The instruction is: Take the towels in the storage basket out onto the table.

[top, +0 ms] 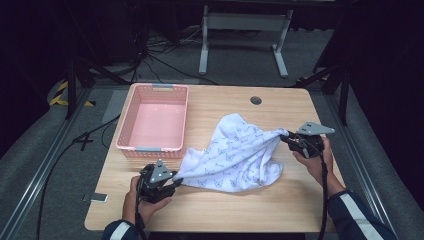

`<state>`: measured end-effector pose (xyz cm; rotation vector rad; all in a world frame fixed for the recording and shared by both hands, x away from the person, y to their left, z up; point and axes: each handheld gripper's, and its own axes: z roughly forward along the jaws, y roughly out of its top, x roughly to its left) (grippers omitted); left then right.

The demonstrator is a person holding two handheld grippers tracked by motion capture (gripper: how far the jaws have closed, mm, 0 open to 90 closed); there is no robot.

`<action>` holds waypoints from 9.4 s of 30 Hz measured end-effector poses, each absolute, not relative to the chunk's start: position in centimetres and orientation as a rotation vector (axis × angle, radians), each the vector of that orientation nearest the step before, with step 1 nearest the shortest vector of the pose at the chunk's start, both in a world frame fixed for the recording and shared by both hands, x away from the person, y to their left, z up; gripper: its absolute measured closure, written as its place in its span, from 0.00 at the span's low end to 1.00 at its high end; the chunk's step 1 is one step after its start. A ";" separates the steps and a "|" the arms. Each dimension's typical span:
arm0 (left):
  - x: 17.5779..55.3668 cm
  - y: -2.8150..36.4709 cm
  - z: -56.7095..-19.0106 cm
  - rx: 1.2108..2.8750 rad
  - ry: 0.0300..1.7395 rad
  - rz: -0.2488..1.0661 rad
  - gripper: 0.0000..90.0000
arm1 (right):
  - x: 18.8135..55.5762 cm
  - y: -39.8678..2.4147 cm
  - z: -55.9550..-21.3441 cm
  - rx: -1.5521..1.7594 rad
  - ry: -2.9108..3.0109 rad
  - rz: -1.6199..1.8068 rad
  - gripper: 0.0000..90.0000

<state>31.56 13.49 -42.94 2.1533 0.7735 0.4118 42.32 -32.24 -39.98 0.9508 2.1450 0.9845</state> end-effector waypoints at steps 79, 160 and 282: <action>38.4 -2.7 -43.9 2.416 0.382 0.339 0.50 | 42.6 -34.8 -40.1 1.019 2.289 0.981 0.58; 31.6 8.7 -37.3 2.316 0.192 0.106 0.93 | 30.4 -33.8 -34.6 0.566 2.494 1.310 0.98; 32.9 2.5 -46.3 2.373 0.396 0.014 0.54 | 44.4 -25.5 -38.7 0.737 2.470 1.074 0.44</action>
